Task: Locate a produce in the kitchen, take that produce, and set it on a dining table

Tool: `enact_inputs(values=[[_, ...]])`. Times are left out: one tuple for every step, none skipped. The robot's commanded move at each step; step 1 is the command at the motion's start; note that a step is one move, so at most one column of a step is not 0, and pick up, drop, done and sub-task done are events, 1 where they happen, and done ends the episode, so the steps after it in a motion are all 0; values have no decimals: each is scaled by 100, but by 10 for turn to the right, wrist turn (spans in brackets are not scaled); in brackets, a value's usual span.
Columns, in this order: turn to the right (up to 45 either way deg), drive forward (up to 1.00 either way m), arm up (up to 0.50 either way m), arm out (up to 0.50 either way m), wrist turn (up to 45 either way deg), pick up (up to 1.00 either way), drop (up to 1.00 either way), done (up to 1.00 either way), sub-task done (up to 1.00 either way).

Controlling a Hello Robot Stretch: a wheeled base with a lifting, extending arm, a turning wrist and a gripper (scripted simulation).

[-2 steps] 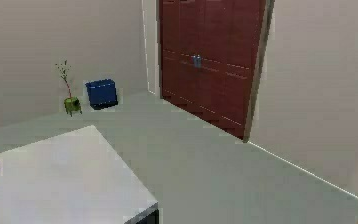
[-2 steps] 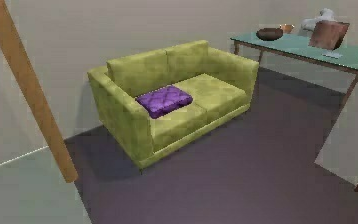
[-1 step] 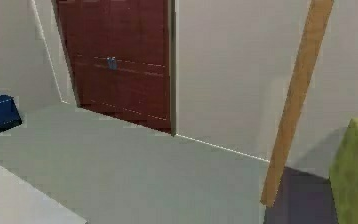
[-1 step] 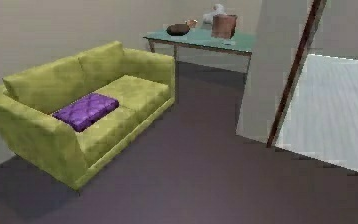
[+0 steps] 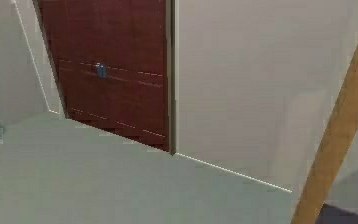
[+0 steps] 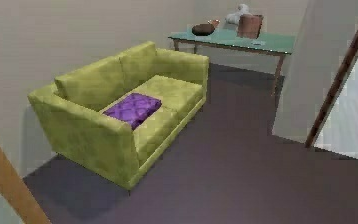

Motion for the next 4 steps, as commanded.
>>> enact_inputs(values=[[-120,0,0,0,0,0,0,0,0],[0,15,0,0,0,0,0,0,0],[-450,0,0,0,0,0,0,0,0],[0,35,0,0,0,0,0,0,0]])
